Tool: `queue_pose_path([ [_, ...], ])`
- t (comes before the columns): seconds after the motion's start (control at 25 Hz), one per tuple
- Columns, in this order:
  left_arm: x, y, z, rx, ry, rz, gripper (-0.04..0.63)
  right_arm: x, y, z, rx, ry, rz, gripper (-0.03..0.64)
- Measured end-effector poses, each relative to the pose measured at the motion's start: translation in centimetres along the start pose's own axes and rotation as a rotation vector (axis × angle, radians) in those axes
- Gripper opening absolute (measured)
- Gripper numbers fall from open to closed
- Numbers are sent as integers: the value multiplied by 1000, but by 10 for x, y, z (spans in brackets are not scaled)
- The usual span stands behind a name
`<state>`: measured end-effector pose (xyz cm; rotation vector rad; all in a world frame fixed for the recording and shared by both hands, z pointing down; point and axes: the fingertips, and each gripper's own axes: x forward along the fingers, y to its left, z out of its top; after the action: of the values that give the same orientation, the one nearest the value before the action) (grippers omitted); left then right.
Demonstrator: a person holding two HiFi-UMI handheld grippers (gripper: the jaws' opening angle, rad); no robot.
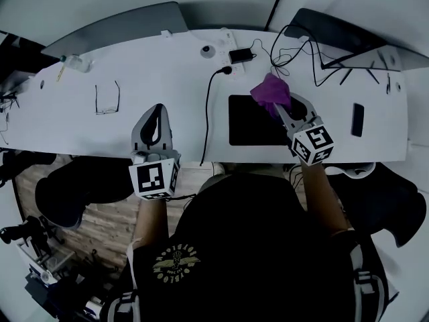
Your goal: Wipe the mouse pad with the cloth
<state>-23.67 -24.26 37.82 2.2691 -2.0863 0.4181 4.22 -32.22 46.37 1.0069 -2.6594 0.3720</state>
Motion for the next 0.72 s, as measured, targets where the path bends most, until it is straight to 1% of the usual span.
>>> queue_pose_path([
  [0.16, 14, -3, -25, -21, 33, 11, 2, 26, -8, -28, 81, 23, 34, 84],
  [0.28, 19, -6, -44, -32, 66, 22, 2, 48, -4, -57, 95, 69, 65, 84],
  [0.44, 23, -9, -59, -39, 94, 35, 2, 78, 5, -94, 104, 134, 129, 84],
  [0.56, 21, -8, -67, -44, 124, 43, 2, 104, 11, -123, 185, 168, 176, 84],
  [0.64, 19, -7, -73, -43, 146, 50, 2, 121, 15, -149, 228, 212, 196, 84],
  [0.72, 17, -8, -77, -40, 164, 52, 2, 134, 21, -172, 232, 267, 213, 84],
])
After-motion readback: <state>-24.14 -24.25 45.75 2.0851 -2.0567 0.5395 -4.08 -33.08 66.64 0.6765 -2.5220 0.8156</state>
